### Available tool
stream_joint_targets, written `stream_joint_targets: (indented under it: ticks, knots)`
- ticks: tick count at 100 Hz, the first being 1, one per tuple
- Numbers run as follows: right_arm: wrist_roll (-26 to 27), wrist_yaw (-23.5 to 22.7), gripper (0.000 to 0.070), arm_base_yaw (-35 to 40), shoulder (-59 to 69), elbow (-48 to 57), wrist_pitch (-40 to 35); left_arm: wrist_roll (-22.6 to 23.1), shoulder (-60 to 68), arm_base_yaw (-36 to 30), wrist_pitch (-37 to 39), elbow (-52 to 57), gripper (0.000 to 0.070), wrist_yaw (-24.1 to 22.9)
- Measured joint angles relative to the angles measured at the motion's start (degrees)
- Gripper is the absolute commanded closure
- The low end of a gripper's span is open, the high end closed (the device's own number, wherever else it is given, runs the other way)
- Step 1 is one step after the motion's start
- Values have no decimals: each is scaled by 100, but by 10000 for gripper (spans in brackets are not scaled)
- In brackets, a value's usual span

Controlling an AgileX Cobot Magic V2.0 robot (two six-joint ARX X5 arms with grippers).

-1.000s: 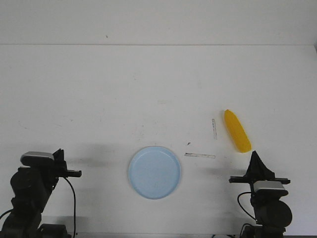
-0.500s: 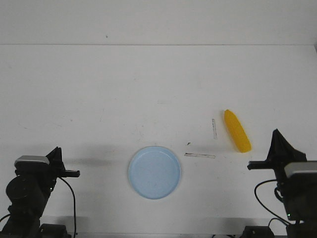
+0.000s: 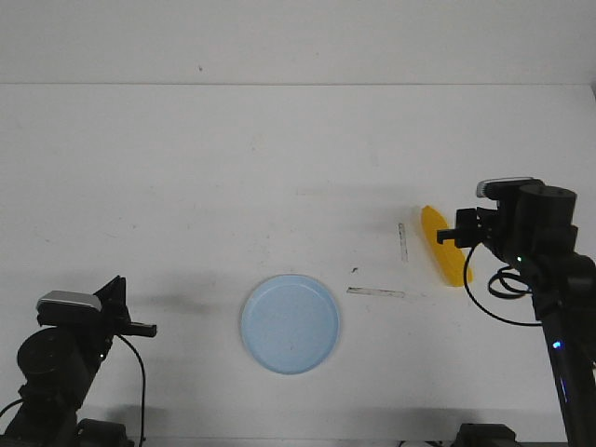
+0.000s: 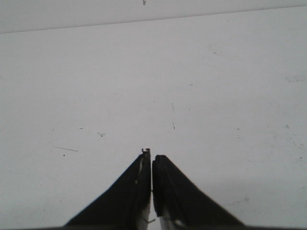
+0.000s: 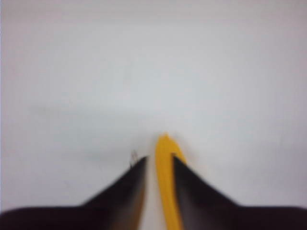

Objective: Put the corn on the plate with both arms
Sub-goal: 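Reach the open right gripper over the yellow corn and grasp it, then lift the corn with the right gripper and carry it over the plate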

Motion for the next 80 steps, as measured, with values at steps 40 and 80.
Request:
stream_joint_targets:
  ticks: [40, 80]
  knots:
    - [-1228, 24, 24, 0, 1587, 0, 0, 0, 0, 0, -2, 0, 700, 0]
    - [-1923, 170, 24, -20, 2610, 0, 11, 0, 0, 0, 0, 0, 700, 0]
